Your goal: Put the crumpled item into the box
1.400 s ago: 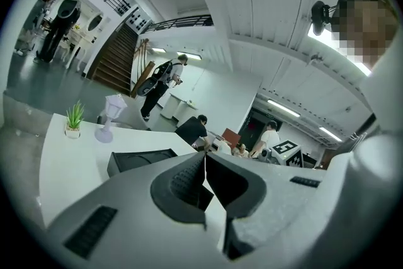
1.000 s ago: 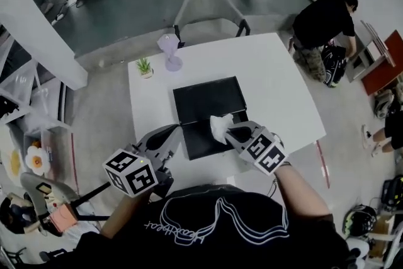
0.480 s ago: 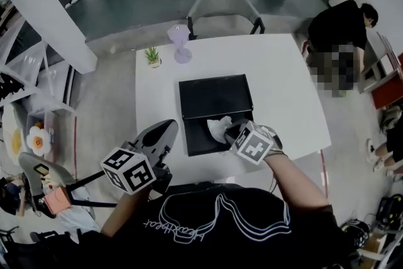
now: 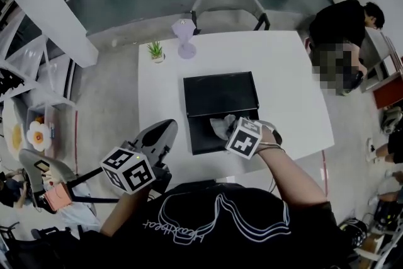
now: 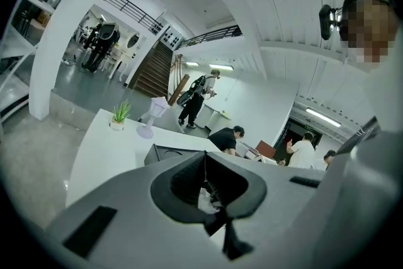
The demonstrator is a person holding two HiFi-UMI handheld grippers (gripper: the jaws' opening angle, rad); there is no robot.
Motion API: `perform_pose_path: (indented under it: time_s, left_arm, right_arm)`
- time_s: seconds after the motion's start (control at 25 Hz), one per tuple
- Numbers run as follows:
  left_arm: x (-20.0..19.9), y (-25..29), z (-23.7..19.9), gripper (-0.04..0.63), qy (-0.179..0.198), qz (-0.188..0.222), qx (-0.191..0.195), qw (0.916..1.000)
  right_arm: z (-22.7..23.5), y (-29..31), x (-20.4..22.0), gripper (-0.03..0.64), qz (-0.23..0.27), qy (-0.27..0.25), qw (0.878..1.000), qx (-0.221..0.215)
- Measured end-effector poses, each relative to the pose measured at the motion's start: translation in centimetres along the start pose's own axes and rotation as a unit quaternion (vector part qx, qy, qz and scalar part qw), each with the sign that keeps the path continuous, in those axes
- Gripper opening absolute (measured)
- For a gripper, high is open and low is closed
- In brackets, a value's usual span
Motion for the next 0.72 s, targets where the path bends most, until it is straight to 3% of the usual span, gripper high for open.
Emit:
perform_pose_path:
  time_s: [0.12, 0.2, 0.28, 0.52, 0.64, 0.72]
  left_arm:
    - [-0.1, -0.2, -0.3, 0.008, 0.000, -0.011, 0.001, 0.9999]
    - [-0.2, -0.3, -0.5, 0.008, -0.001, -0.015, 0.003, 0.9999]
    - [-0.3, -0.4, -0.7, 0.008, -0.004, -0.017, 0.006, 0.9998]
    - [0.0, -1.0, -0.7, 0.008, -0.011, -0.023, 0.017, 0.9995]
    - [0.1, -1.4, -0.2, 0.008, -0.014, -0.021, 0.027, 0.9993]
    - [0.1, -1.7, 0.3, 0.008, -0.014, -0.019, 0.036, 0.9991]
  right_arm:
    - [0.0, -0.1, 0.0, 0.038, 0.001, 0.006, 1.000, -0.002]
    - [0.0, -0.3, 0.0, 0.083, 0.009, 0.022, 1.000, -0.008]
    - [0.0, -0.7, 0.1, 0.137, 0.022, 0.047, 0.999, -0.014]
    - [0.2, -3.5, 0.1, 0.189, 0.099, 0.141, 0.985, -0.017]
    - [0.2, -5.6, 0.2, 0.187, 0.157, 0.189, 0.969, 0.001]
    - [-0.1, -7.5, -0.1, 0.158, 0.225, 0.230, 0.947, 0.002]
Point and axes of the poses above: the fingertips, and each gripper's own axes: y forward along the fingers, z to its right, x out of its underside, the point moved 4 cm from there along -y, backward along the fingers, and after that the axes turned 3 degrees about y, right-handed, at the moved point
